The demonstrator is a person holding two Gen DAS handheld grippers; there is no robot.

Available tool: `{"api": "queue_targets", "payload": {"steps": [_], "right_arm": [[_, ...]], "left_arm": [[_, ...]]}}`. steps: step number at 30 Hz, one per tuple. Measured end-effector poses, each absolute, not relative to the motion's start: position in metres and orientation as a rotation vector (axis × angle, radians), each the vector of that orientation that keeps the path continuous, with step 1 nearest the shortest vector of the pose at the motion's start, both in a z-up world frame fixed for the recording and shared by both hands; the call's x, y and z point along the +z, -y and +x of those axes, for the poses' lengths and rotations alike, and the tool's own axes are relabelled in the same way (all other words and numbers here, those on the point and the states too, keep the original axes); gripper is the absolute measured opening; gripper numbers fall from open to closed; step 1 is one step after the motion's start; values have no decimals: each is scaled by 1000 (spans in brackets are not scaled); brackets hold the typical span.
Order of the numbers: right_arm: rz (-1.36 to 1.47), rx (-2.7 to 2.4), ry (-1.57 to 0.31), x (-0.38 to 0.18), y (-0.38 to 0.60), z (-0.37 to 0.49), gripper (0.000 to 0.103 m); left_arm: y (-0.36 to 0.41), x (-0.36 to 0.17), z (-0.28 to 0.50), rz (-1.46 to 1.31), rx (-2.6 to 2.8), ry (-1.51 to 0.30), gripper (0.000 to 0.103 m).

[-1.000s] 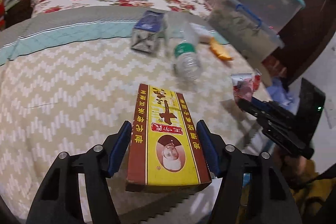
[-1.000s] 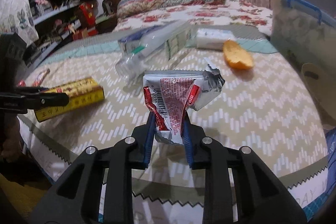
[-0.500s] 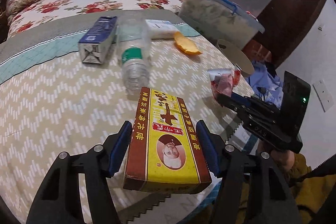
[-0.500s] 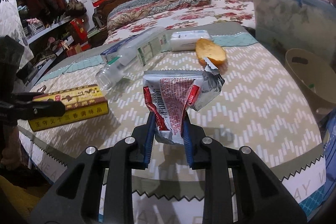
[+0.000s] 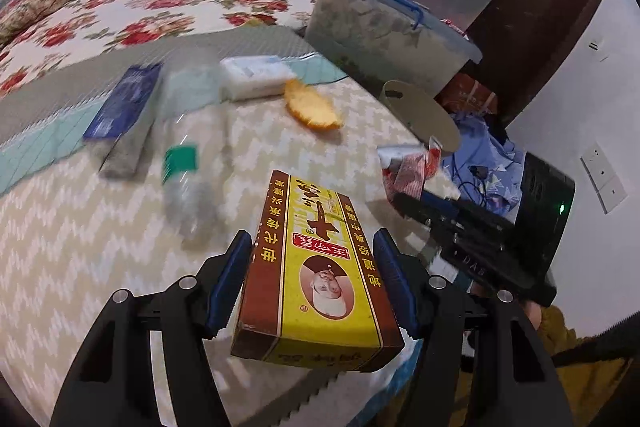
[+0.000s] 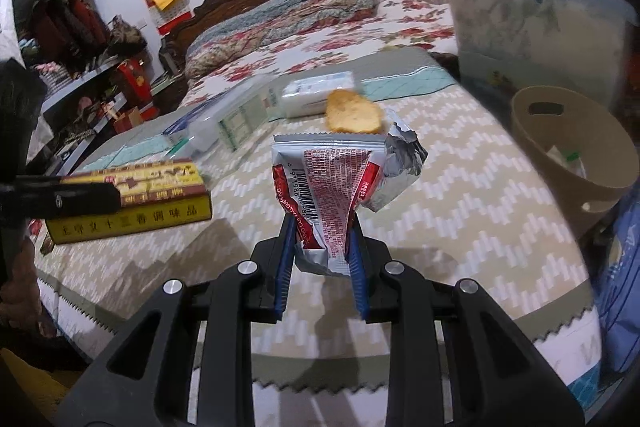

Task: Collect trash
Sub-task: 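Carry the box and wrapper to the wastebasket and drop them in with both tools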

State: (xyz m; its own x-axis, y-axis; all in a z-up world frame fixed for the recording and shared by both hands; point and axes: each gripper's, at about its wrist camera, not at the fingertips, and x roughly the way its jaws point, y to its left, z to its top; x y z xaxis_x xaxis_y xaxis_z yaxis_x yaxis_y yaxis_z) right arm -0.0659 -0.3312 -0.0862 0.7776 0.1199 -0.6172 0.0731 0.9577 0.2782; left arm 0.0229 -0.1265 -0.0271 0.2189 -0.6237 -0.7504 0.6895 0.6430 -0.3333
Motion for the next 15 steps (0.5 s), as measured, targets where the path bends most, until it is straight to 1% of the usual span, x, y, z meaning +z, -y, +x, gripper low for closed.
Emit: {"api": "queue_targets", "payload": {"steps": [4, 5, 6, 11, 13, 15], "right_arm": [[325, -39, -642, -82, 362, -68, 28], [333, -54, -634, -81, 369, -68, 28], [348, -74, -624, -81, 380, -69, 28], [446, -168, -578, -82, 439, -75, 28], [479, -205, -569, -83, 462, -77, 28], [510, -213, -556, -82, 478, -79, 28]], "left_arm": [[164, -17, 39, 96, -959, -987, 59], [176, -14, 44, 103, -972, -987, 48], [187, -13, 48, 110, -987, -994, 40], [257, -12, 76, 114, -1054, -1032, 40], [281, -16, 82, 134, -1053, -1051, 32], [292, -17, 85, 133, -1055, -1064, 31]]}}
